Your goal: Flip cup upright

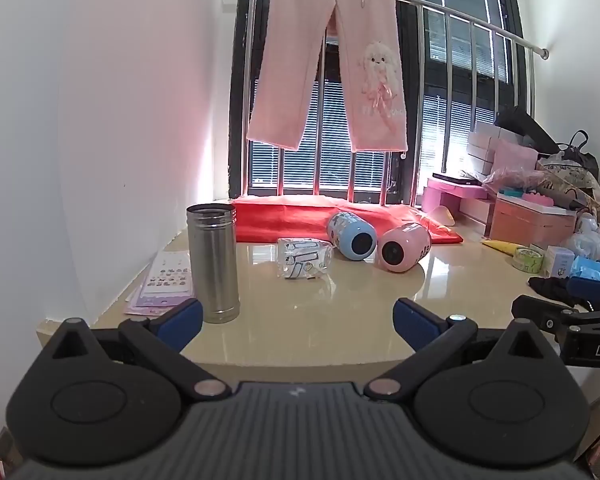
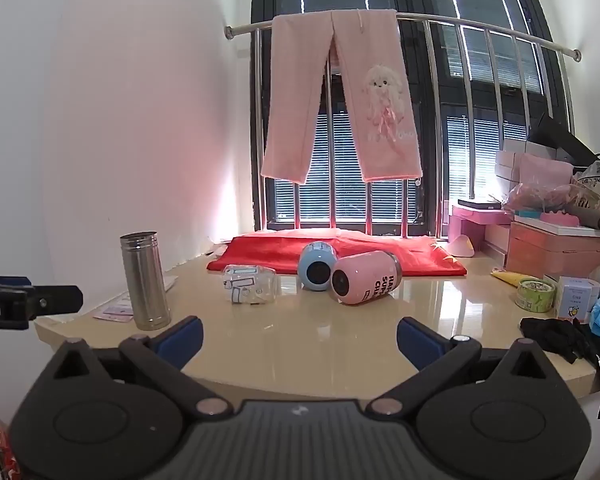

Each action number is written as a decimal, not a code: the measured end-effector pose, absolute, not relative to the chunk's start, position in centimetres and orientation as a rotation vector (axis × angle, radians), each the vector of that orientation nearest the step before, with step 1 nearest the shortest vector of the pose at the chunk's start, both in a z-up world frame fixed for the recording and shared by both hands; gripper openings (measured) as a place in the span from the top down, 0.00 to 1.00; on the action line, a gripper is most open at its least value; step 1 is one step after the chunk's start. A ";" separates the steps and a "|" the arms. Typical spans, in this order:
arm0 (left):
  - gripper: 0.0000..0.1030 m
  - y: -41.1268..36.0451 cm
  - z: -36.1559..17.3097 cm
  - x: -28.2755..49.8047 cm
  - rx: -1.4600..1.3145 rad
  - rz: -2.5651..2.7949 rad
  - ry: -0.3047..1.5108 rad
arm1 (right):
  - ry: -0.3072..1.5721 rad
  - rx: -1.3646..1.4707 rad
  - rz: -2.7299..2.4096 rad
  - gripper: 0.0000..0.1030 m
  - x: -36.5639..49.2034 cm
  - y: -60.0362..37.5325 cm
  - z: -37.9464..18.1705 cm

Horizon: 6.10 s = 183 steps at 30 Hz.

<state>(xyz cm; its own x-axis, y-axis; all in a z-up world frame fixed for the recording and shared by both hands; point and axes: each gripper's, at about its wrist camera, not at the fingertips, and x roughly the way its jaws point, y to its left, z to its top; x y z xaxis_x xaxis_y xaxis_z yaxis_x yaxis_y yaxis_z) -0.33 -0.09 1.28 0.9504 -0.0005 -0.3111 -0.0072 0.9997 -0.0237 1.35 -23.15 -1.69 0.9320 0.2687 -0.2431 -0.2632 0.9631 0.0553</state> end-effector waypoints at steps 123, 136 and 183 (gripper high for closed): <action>0.00 -5.9 1.3 31.6 0.539 -0.122 0.739 | 0.380 -0.049 0.415 0.00 26.3 -26.7 -3.5; 0.00 -7.7 -4.4 41.4 0.898 -0.157 1.027 | 0.427 0.001 0.465 0.00 32.5 -29.1 -6.3; 0.23 -16.0 -6.6 26.2 1.037 -0.703 0.973 | 0.581 -0.200 0.603 0.00 22.8 -30.6 -5.6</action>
